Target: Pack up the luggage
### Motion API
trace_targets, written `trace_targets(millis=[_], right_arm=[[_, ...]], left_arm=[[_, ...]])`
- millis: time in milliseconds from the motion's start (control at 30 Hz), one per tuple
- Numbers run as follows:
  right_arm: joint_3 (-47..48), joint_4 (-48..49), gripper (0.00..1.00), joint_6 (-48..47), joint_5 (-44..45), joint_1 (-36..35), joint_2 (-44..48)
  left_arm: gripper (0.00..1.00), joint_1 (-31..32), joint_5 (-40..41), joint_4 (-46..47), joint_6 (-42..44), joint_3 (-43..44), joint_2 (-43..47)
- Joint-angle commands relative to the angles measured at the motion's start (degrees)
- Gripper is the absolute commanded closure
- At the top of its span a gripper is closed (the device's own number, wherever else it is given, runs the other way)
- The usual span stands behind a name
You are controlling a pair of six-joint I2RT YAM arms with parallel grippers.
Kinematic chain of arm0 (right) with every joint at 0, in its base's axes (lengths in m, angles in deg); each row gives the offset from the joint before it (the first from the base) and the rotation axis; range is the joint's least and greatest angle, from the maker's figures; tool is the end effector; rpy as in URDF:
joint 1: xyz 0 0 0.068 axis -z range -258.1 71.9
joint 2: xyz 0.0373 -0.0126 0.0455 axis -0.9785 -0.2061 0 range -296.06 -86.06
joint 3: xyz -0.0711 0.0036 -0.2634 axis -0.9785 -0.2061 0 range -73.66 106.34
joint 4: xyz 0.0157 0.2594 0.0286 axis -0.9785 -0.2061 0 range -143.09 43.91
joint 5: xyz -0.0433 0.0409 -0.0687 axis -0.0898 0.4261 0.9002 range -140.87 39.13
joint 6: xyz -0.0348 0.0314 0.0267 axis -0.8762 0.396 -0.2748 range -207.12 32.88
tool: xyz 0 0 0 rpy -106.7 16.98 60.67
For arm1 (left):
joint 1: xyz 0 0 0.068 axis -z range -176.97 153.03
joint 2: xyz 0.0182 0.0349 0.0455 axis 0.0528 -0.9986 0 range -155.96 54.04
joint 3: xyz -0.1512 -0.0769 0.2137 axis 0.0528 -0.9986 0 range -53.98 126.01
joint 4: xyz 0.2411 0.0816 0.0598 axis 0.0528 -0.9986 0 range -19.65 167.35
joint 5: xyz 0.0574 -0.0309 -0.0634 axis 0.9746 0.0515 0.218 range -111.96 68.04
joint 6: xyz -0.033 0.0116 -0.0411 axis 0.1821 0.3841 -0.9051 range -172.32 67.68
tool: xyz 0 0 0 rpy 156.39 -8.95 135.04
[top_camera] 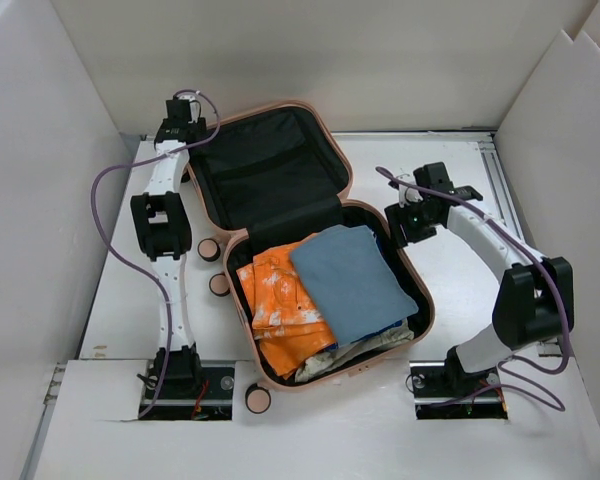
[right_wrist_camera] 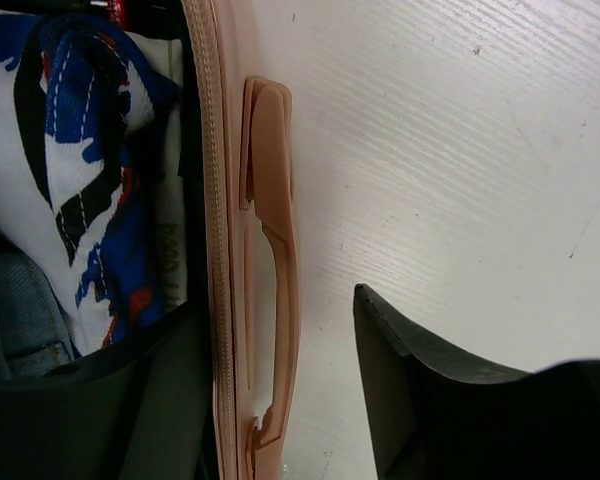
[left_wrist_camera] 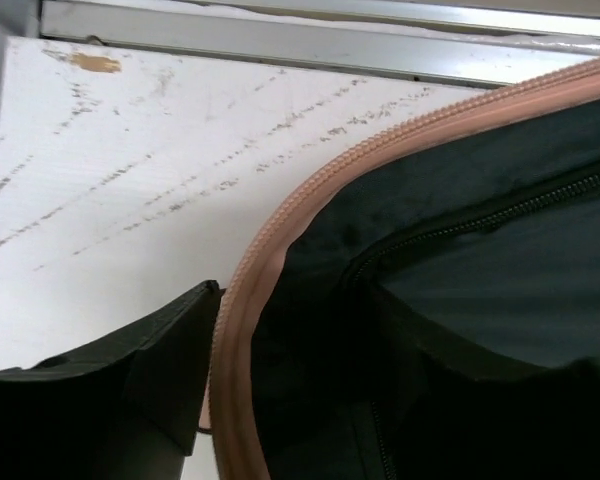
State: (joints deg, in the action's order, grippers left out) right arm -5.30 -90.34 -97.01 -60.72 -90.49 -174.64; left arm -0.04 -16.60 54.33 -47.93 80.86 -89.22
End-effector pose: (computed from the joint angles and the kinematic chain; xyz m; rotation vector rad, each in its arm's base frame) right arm 0.3026 0.0727 0.2507 -0.5713 2.6291 0.2449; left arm 0.5752 0.0341 0.2379 -0.0313 2.1217 0.1764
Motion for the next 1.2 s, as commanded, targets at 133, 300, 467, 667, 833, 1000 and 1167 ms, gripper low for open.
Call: trace_targets(millis=[133,300,467,667,833,1000,1167], right_arm=[[-3.84,-1.28,0.43,-2.24,2.11,2.10,3.23],[-7.79,1.61,0.63,-2.24,0.36,3.77,7.27],[-10.17,6.54,0.90,-0.31,-2.01,4.38,9.20],[-8.51,12.51,1.00,3.55,-2.55,4.38,10.35],[-2.45,14.27,1.00,6.10,-1.84,4.38,5.44],[8.18,16.38,1.00,10.50,0.09,2.10,-3.34],[23.55,17.44,1.00,15.78,-1.74,1.57,-13.45]], left_arm=[[0.93,-1.41,-3.60,1.05,0.45,-1.77,2.98],[1.00,-1.41,-9.22,1.05,2.99,-6.52,9.56],[1.00,-0.89,-16.34,0.44,7.11,-8.37,19.65],[1.00,0.60,-23.38,-0.26,12.83,-13.90,32.50],[1.00,8.41,-27.32,-0.97,21.35,-26.52,47.70],[1.00,13.26,-28.38,-4.03,24.79,-32.01,58.17],[1.00,17.72,-29.98,-13.69,30.59,-36.22,66.77]])
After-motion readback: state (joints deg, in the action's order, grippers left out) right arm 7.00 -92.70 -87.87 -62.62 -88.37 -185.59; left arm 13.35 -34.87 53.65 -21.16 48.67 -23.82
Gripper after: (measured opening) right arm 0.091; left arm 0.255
